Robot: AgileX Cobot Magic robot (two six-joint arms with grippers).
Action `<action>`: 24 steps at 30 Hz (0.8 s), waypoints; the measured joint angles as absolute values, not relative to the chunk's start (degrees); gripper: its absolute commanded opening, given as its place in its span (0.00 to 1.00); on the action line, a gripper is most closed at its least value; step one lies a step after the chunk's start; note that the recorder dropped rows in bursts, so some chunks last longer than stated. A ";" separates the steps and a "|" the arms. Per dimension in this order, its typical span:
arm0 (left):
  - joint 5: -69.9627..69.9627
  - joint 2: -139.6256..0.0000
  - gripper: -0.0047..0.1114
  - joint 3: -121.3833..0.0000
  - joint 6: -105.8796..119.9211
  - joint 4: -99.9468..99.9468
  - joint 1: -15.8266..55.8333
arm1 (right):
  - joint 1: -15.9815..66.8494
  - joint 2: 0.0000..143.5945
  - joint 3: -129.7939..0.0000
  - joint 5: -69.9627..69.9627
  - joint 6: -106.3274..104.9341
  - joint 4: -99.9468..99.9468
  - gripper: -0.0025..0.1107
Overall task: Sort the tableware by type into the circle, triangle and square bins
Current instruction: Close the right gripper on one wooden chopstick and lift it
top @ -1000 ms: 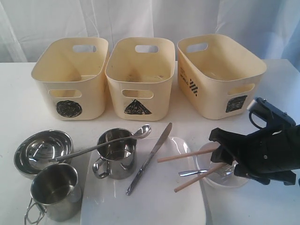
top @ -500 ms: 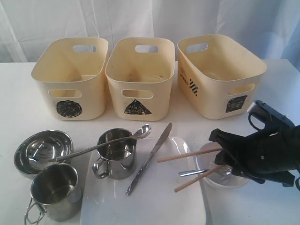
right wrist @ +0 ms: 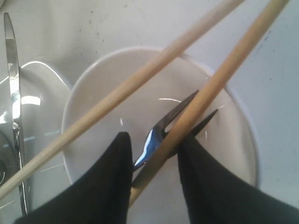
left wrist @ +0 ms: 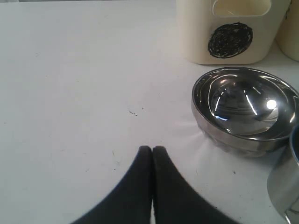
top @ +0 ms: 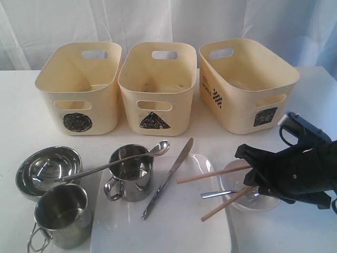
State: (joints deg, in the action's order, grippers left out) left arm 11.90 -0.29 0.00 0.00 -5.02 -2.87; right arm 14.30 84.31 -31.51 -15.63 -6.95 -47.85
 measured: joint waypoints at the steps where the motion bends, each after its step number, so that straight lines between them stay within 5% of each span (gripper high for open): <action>1: 11.90 -0.29 0.04 0.00 0.00 -5.02 -2.87 | 14.30 84.31 -31.51 -15.63 -6.95 -47.85 0.30; 24: 11.90 -0.29 0.04 0.00 0.00 -5.02 -2.87 | 14.30 84.31 -31.51 -17.00 -6.95 -50.26 0.17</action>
State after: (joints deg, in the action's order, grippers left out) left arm 11.90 -0.29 0.00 0.00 -5.02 -2.87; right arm 14.30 84.31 -31.51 -17.00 -6.95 -50.26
